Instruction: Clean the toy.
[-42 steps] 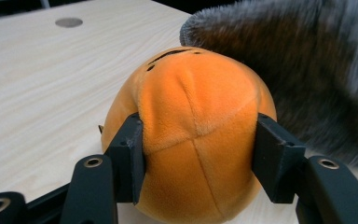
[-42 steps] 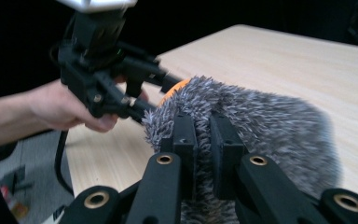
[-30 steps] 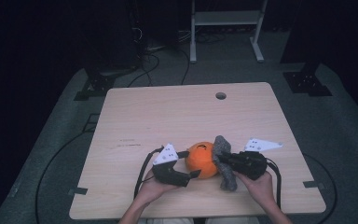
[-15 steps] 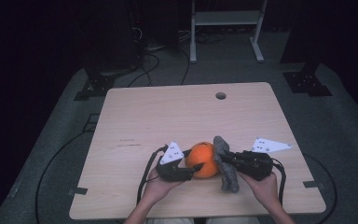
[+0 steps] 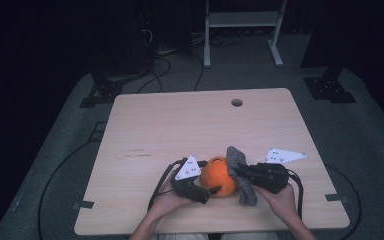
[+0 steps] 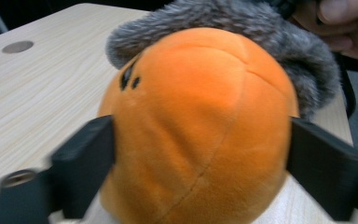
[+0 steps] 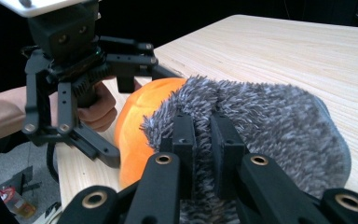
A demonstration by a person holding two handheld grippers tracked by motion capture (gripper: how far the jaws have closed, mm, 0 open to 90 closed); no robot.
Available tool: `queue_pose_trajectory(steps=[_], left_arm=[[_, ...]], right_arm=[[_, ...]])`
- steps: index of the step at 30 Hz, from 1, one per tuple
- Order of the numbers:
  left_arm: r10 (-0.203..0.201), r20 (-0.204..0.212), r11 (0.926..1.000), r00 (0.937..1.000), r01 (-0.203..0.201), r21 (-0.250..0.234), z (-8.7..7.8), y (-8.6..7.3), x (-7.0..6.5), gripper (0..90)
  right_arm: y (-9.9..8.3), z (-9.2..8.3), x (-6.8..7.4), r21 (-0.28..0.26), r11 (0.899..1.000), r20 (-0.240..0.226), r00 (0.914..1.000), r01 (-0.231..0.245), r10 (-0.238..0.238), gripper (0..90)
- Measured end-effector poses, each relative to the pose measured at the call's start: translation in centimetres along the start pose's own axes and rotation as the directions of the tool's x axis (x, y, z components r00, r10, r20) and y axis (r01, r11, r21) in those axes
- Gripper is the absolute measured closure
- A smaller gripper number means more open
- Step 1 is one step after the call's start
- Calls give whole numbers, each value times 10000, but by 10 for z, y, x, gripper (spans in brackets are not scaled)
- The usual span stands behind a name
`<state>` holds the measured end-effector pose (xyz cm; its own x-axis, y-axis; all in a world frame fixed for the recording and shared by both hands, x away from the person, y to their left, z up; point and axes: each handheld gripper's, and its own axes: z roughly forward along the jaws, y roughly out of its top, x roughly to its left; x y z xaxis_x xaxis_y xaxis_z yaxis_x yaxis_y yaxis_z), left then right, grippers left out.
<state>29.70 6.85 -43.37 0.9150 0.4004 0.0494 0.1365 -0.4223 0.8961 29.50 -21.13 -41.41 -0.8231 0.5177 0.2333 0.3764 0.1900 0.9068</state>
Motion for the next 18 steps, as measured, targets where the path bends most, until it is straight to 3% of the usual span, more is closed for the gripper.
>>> queue_pose_trajectory(steps=[2, 3, 4, 5, 6, 7, 8, 10, 11, 12, 14, 15, 16, 17, 18], left_arm=[[-197, -153, 9998, 9997, 199, 97, -4, 4, -2, 310], [-197, -153, 9998, 9997, 199, 97, -4, 4, -2, 348], [-644, -100, 9977, 9979, 646, 199, -8, 9, -1, 371], [-644, -100, 9977, 9979, 646, 199, -8, 9, -1, 382], [-1341, 285, 9909, 9906, 1338, 125, -12, 11, 1, 389], [-1341, 285, 9909, 9906, 1338, 125, -12, 11, 1, 395], [-1570, 503, 9875, 9863, 1561, 229, -13, 12, 2, 399], [-1962, 882, 9805, 9766, 1942, 301, -18, 10, 5, 404], [-1962, 882, 9805, 9766, 1942, 301, -18, 10, 5, 401], [-1797, 1247, 9835, 9758, 1753, 457, -18, 7, 6, 375], [-1653, 1299, 9862, 9777, 1623, 332, -18, 5, 5, 270], [-1374, 1202, 9905, 9832, 1358, 215, -17, 3, 4, 270], [-761, 1066, 9969, 9914, 733, 298, -12, 1, 2, 205], [-761, 1066, 9969, 9914, 733, 298, -12, 1, 2, 194], [-232, 850, 9995, 9961, 212, 235, -11, -1, 0, 196]], right_arm=[[0, -2, -1, -41, 10000, -23, 10000, -86, 86, 810], [0, -2, -1, -41, 10000, -23, 10000, -86, 86, 810], [3, -6, 4, -179, 9998, -48, 10000, 86, -87, 812], [3, -6, 4, -179, 9998, -48, 10000, 86, -87, 812], [8, -8, 16, -322, 9987, -274, 9988, 404, -413, 811], [10, -7, 23, -322, 9967, -177, 9970, 746, -752, 812], [11, -7, 27, -303, 9945, -64, 9949, 1000, -1002, 812], [12, -5, 24, -255, 9955, -73, 9958, 907, -909, 813], [12, -5, 24, -255, 9955, -73, 9958, 907, -909, 813], [8, -3, 16, -167, 9975, 103, 9976, 681, -679, 814], [3, 0, 9, -154, 9989, 147, 9989, 438, -436, 813], [3, 0, 9, -154, 9989, 147, 9989, 438, -436, 813], [0, 3, 6, -174, 9990, 257, 9988, 419, -414, 812], [0, 3, 6, -174, 9990, 257, 9988, 419, -414, 812], [0, 3, 1, -194, 9993, 363, 9988, 329, -322, 812]])
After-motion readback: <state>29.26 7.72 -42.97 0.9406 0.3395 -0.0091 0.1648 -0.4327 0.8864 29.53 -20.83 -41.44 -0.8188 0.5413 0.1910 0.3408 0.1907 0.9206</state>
